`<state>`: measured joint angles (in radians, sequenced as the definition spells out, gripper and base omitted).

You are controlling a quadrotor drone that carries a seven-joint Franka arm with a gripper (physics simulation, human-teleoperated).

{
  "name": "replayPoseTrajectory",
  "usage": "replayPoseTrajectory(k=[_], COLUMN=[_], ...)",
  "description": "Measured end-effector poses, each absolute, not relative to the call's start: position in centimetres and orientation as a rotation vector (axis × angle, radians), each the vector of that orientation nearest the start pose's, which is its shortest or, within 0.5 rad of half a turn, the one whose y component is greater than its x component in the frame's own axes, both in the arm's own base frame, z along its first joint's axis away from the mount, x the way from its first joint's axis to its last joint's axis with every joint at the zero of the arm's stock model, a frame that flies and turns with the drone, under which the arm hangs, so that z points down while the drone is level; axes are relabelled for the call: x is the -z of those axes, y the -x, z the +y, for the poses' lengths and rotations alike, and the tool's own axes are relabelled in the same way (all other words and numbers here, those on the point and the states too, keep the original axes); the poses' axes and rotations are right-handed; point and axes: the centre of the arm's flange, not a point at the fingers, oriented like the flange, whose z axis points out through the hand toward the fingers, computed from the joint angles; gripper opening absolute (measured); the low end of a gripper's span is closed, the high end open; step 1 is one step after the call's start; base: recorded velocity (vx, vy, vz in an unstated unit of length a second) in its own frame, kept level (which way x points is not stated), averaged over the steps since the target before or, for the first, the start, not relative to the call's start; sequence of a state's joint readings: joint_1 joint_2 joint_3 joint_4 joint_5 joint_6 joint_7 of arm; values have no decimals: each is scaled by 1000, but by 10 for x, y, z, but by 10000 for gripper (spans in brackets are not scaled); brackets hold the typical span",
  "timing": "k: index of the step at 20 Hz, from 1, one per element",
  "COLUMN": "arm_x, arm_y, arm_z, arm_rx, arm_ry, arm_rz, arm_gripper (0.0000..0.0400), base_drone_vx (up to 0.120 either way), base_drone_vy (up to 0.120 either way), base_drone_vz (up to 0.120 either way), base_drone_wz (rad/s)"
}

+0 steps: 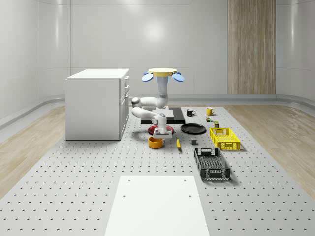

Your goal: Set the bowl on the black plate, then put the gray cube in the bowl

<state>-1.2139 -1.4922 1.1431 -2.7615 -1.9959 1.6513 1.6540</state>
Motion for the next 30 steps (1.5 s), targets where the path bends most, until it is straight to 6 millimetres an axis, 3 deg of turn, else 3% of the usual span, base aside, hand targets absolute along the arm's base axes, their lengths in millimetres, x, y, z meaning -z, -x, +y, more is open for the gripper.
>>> replayPoseTrajectory(k=[5, 9, 19, 23, 30], arm_x=[-551, -543, -537, -537, -537], arm_y=[-321, -321, -321, -321, -321], arm_z=[10, 10, 10, 10, 10], arm_rx=[-786, -786, -781, -780, -778], arm_ry=[-1, -1, -1, -1, -1], arm_rz=[-2, -2, -2, -2, -2], arm_gripper=[106, 102, 102, 102, 102], base_drone_vx=[0, -110, -120, -120, -120], base_drone_vy=[8, 120, 120, 120, 120], base_drone_vz=[96, 120, 0, 110, 6], base_drone_wz=[0, 0, 0, 0, 0])
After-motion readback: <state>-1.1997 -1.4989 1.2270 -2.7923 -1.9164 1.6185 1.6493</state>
